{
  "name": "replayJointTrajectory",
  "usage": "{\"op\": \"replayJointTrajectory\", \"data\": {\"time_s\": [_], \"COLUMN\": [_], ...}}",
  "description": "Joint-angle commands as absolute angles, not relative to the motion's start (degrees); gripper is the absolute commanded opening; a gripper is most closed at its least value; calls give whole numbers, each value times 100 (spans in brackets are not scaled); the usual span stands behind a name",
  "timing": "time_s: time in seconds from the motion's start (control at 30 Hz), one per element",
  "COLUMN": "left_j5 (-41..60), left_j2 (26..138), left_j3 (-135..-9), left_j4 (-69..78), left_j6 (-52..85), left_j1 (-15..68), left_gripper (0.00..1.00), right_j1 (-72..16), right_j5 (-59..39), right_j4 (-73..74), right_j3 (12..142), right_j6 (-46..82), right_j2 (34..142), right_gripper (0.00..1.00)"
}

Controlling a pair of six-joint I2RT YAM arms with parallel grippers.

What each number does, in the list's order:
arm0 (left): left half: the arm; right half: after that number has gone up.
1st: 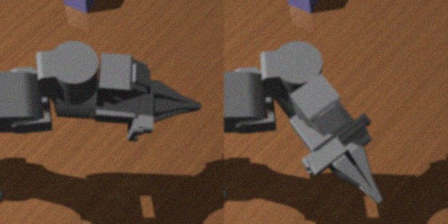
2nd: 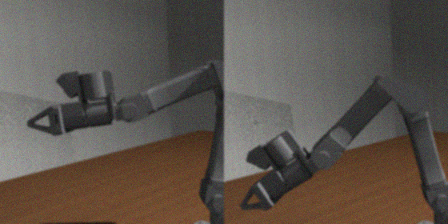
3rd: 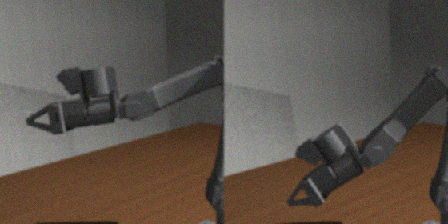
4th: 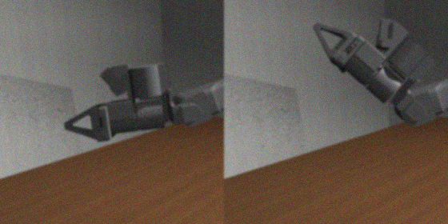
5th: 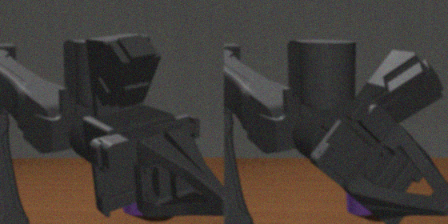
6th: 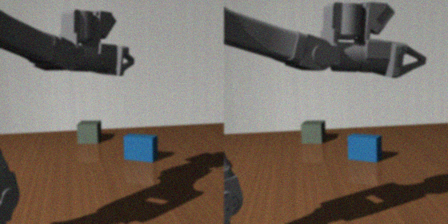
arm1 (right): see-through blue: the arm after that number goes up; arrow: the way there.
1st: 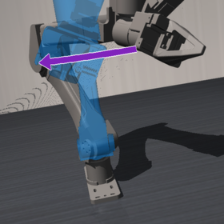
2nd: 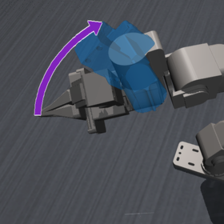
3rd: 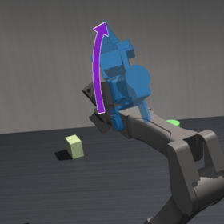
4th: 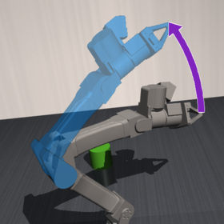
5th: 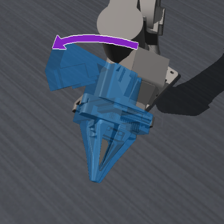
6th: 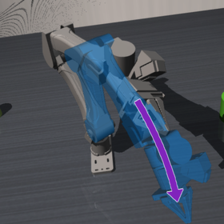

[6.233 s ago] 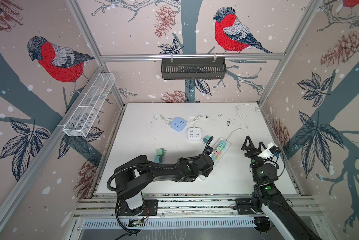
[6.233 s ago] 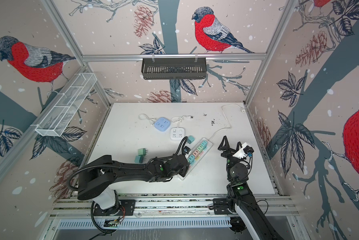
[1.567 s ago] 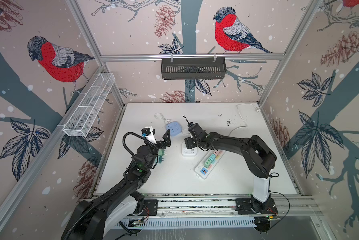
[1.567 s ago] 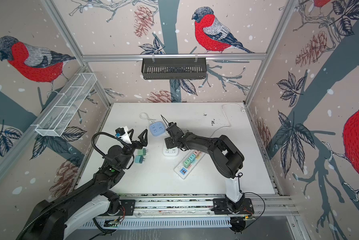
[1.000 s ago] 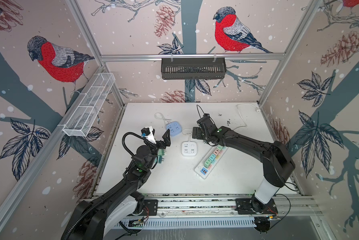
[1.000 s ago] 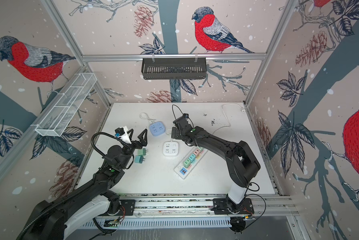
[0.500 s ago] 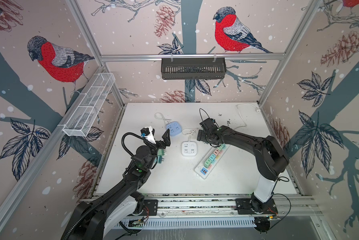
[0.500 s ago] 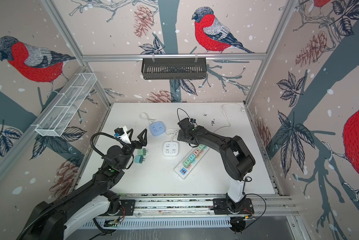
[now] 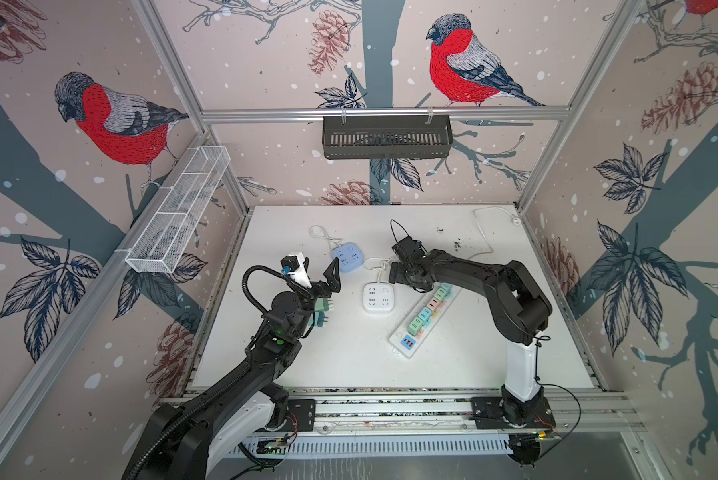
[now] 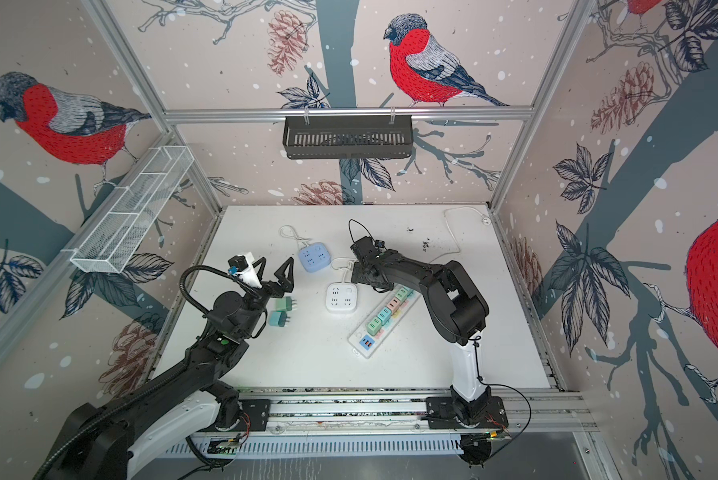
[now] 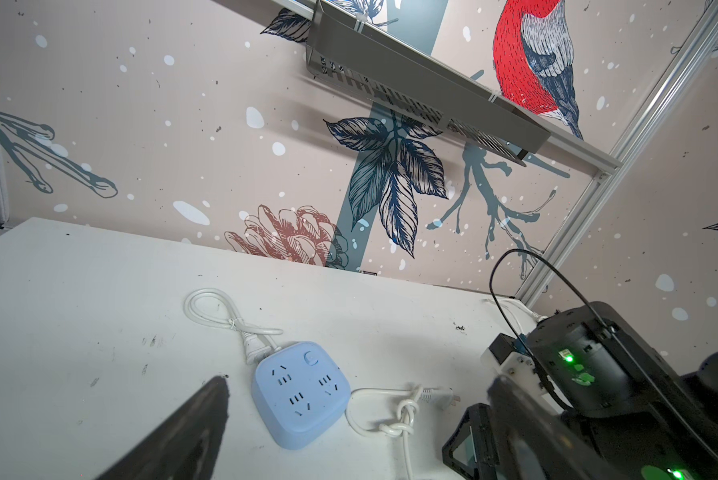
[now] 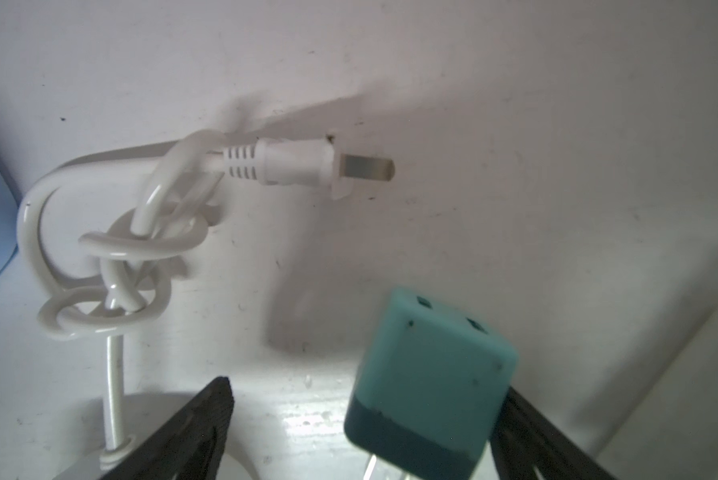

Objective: Insert the plug
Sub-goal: 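Lower the right gripper onto the teal adapter beside the white hub and close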

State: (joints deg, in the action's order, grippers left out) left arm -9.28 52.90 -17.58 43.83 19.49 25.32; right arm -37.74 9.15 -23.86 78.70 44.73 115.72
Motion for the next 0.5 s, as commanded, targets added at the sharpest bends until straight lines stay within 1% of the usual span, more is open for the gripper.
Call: {"op": "replayJointTrajectory", "data": {"time_s": [0.0,0.1,0.23,0.37,0.47], "left_j5": [-949,-996,-976,-995,-984], "left_j2": [5265,5265,5260,5269,5284], "left_j3": [-1753,-1745,-1750,-1740,-1764], "left_j4": [4559,4579,4544,4575,4547], "left_j6": [1962,1960,1960,1960,1951], "left_j1": [2530,2523,2522,2514,2514], "left_gripper": [97,97,97,97,97], "right_j1": [-3806,-3805,-3841,-3836,-3841], "right_j5": [1120,1305,1514,1548,1432], "right_j4": [-2576,-2743,-2863,-2763,-2674], "right_j3": [8146,8336,8329,8085,7918], "right_j6": [4112,4009,3914,3852,3813], "right_j2": [11838,12085,12114,11947,11779], "right_gripper": [94,91,87,79,78]}}
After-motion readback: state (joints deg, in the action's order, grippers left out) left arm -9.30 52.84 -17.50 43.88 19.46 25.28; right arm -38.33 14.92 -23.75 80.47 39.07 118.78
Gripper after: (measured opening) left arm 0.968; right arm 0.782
